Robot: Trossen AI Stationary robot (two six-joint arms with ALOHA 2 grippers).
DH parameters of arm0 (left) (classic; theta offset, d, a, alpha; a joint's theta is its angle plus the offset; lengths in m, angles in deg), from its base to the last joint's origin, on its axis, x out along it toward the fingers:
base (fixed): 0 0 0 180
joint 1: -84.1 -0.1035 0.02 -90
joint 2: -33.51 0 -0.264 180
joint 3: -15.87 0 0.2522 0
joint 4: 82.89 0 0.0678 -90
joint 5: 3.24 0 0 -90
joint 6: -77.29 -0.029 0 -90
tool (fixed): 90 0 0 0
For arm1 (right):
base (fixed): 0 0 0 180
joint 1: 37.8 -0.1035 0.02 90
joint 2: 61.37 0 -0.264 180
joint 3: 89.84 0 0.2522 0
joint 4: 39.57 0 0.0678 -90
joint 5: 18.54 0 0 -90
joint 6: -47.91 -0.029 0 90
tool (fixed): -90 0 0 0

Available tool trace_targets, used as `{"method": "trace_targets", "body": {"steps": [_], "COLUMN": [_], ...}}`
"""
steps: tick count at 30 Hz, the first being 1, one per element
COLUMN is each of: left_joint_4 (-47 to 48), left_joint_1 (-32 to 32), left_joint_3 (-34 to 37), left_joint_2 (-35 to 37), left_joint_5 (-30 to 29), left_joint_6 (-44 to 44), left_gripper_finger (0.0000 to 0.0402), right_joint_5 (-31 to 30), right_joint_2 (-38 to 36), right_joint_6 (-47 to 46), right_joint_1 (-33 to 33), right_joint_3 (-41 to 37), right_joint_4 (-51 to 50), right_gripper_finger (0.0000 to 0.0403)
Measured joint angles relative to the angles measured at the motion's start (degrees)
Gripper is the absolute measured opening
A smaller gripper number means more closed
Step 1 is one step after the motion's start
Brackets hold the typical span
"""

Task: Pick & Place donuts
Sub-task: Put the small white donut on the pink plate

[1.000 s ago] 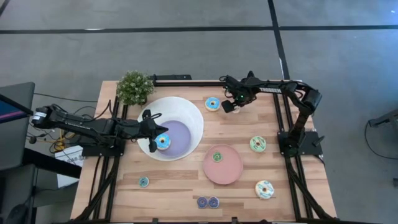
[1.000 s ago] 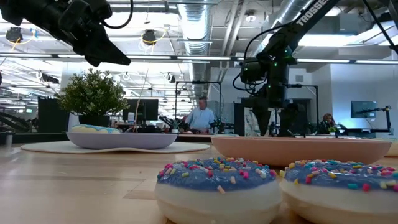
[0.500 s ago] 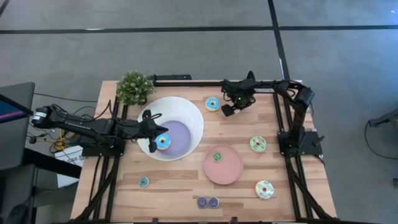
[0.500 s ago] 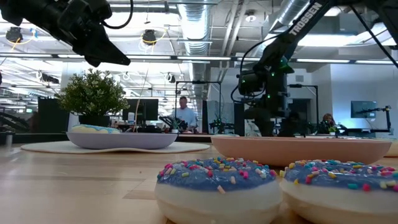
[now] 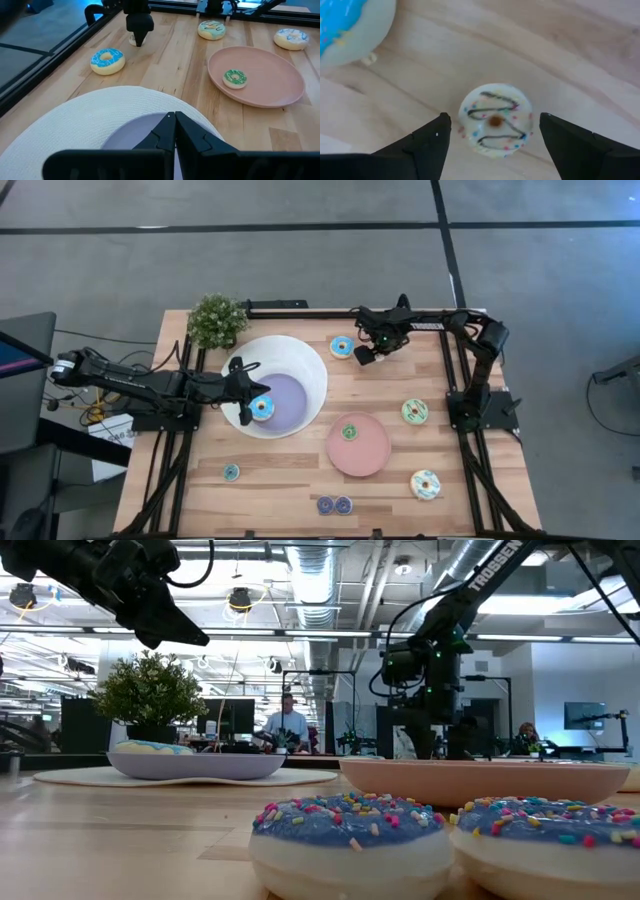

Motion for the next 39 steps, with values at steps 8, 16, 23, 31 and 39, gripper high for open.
{"method": "trace_targets", "body": {"steps": [8,16,23,31,39], "left_joint_4": [0.00,0.00,-0.02,0.00,-0.02], "left_joint_1": [0.00,0.00,0.00,0.00,0.00], "left_joint_3": [0.00,0.00,0.00,0.00,0.00], "left_joint_2": [0.00,0.00,0.00,0.00,0.00], "left_joint_5": [-0.02,-0.02,-0.04,-0.04,-0.22], "left_joint_6": [-0.05,0.01,0.05,0.10,0.87], "left_gripper_finger": [0.0000,0.0000,0.0000,0.0000,0.0000], "right_joint_5": [0.13,0.11,0.14,3.49,4.19], "right_joint_2": [0.00,0.00,-0.02,-0.84,-9.21], "right_joint_6": [0.46,1.08,3.57,8.15,10.06], "right_joint_1": [0.39,0.37,0.37,0.37,0.04], "right_joint_3": [0.00,0.02,0.02,0.02,0.06], "right_joint_4": [0.02,-0.04,-0.46,-0.61,-3.52], "right_gripper_finger": [0.0258,0.0220,0.0198,0.0192,0.0186]}}
